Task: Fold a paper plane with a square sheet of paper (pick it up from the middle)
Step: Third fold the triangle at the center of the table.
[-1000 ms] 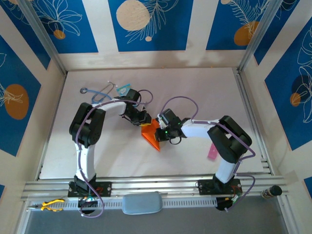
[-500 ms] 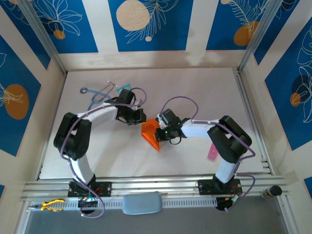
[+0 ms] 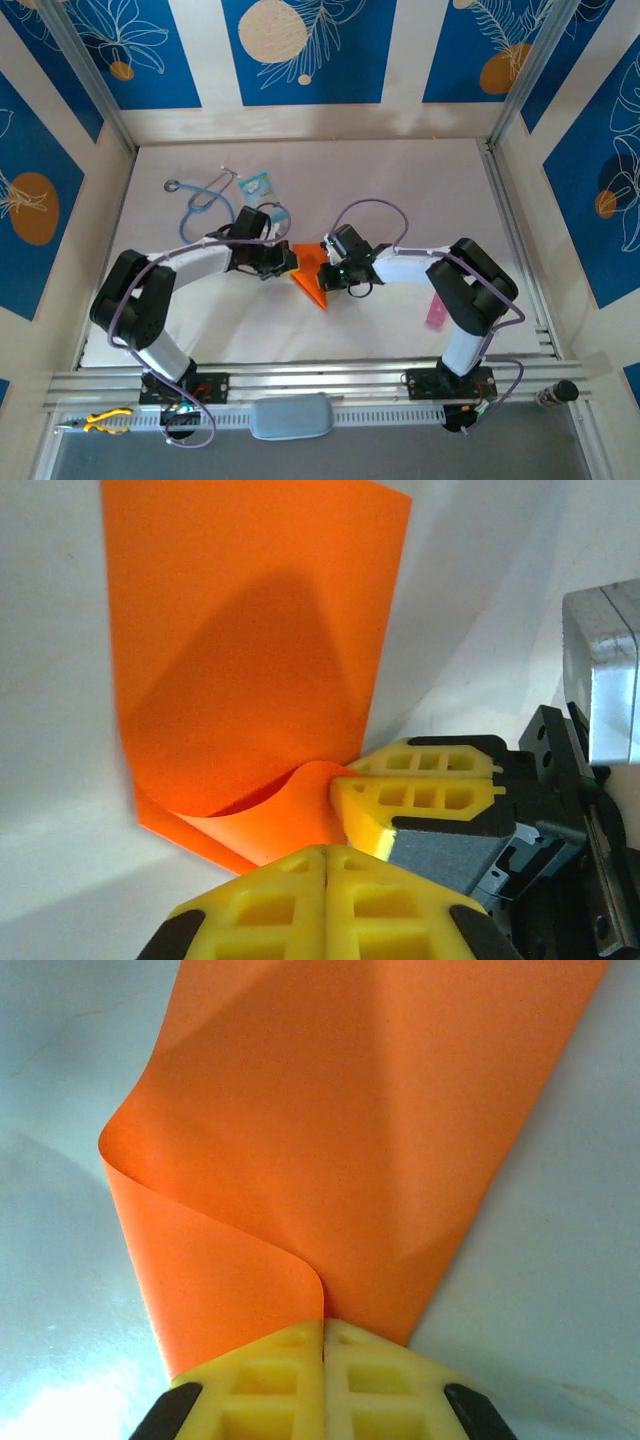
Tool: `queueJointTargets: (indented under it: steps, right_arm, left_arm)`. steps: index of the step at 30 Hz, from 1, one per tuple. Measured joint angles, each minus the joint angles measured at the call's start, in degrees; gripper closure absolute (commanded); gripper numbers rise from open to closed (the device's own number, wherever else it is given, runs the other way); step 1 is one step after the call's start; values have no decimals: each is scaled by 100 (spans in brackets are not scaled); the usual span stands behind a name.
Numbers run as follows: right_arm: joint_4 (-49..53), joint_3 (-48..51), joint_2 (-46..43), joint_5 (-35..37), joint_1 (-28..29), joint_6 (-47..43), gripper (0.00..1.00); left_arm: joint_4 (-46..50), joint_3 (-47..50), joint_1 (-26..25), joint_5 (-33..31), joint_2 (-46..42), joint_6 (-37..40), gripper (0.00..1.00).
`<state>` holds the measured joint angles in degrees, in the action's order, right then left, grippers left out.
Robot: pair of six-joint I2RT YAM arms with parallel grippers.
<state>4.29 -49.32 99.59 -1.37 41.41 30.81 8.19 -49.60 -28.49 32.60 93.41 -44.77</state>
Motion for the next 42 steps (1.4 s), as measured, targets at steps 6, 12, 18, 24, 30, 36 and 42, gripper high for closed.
queueJointTargets:
  steps: [6,12,18,24,30,36,42]
  right_arm:
    - [-7,4,0,9,0,4,100]
    - [-42,26,-4,9,0,42,99]
    - [-42,26,-4,11,0,39,99]
    - [-42,26,-4,15,11,39,100]
    - [-42,26,-4,15,11,39,100]
    - [-39,26,-4,15,15,42,99]
    - [-42,26,-4,13,26,39,99]
  left_arm:
    - [-693,417,-195,199,2,-490,100]
    - [-1390,782,-295,317,48,-977,100]
    - [-1801,866,-321,343,122,-1189,100]
    - [-1956,907,-330,341,299,-1224,100]
    - [-2063,922,-330,339,457,-1235,100]
    - [-2109,1019,-332,291,566,-1213,100]
    - [-2192,1075,-332,278,671,-1176,100]
